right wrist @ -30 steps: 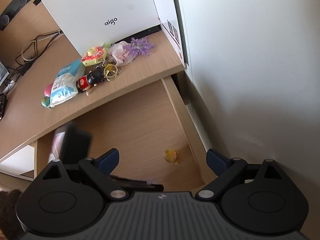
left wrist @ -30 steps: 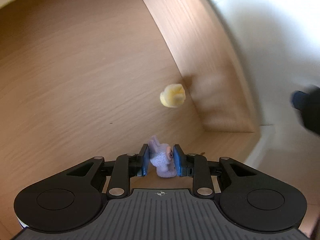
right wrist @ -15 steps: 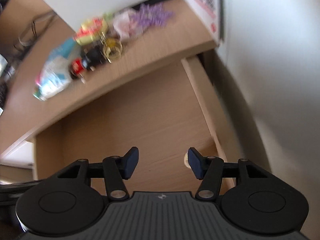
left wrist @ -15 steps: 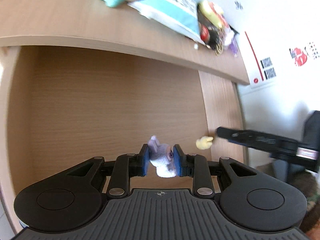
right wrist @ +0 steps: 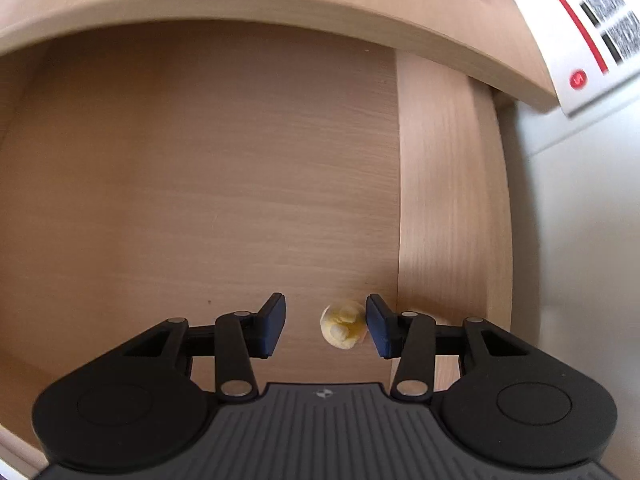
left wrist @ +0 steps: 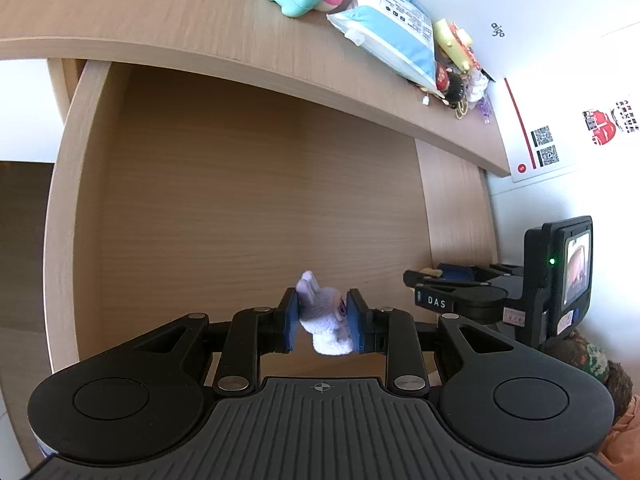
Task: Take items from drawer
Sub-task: 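Grasp the lavender bunny with the left gripper while the right reaches for the duck, then grasp the yellow duck with the right gripper while the left holds the bunny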
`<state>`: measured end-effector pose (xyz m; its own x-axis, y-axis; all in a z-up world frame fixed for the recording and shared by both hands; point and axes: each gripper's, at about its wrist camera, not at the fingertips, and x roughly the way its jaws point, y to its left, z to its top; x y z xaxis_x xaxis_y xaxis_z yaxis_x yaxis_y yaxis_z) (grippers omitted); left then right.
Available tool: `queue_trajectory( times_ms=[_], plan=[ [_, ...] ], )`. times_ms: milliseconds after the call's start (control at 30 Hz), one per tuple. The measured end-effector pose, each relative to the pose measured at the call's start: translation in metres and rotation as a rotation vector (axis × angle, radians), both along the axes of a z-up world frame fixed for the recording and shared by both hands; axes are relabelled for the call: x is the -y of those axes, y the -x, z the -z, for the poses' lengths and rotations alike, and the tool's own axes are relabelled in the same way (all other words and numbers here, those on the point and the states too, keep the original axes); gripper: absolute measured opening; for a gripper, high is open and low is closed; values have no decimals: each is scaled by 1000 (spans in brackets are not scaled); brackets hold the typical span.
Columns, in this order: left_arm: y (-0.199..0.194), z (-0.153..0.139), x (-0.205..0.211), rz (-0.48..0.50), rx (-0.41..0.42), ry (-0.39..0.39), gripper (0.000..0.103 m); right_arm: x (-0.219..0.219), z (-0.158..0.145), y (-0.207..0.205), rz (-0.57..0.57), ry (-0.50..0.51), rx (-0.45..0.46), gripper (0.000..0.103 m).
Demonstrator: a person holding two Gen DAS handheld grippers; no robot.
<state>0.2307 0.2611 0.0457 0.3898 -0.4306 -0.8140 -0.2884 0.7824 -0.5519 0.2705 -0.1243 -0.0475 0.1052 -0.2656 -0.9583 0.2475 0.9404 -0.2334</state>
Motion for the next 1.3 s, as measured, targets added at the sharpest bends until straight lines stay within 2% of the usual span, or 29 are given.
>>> queue_trajectory(
  times_ms=[33, 133, 167, 267, 333, 433, 467, 600, 700, 867, 933, 1000, 1167, 1233, 1267, 1300],
  plan=[
    [-2, 1, 2, 8, -1, 0, 29, -2, 1, 1, -9, 9, -2, 42],
    [-3, 2, 6, 30, 3, 11, 29, -7, 1, 2, -32, 44, -5, 27],
    [-3, 2, 8, 38, 4, 14, 29, -7, -1, 4, -37, 43, -3, 19],
    [-5, 5, 13, 53, 3, 25, 29, -8, -14, 11, -25, -20, 35, 8],
    [-5, 7, 14, 56, -2, 29, 29, -4, -27, 14, 14, -111, 82, 8],
    [-3, 6, 13, 59, 0, 35, 29, 17, -49, 19, 147, -335, 181, 8],
    [-2, 5, 13, 57, 3, 37, 29, 24, -55, 21, 183, -379, 207, 8],
    [6, 5, 9, 41, 1, 46, 29, 39, -71, 23, 237, -453, 269, 8],
    [11, 7, 4, 16, -12, 53, 29, 38, -69, 20, 214, -406, 252, 11],
    [15, 6, 0, -3, -11, 47, 29, 20, -43, 9, 126, -257, 134, 13],
    [17, 6, -2, -10, -12, 45, 29, 9, -33, 4, 76, -195, 99, 21],
    [19, 6, -4, -17, -16, 43, 29, -3, -22, -1, 16, -133, 57, 35],
    [24, 7, -8, -25, -22, 42, 29, -24, 2, -11, -93, 0, -32, 43],
    [24, 8, -9, -24, -24, 44, 29, -27, 5, -14, -119, 39, -47, 42],
    [23, 8, -9, -22, -25, 44, 29, -29, 6, -15, -130, 52, -54, 37],
    [23, 8, -8, -20, -25, 46, 29, -30, 6, -13, -149, 65, -60, 27]
  ],
)
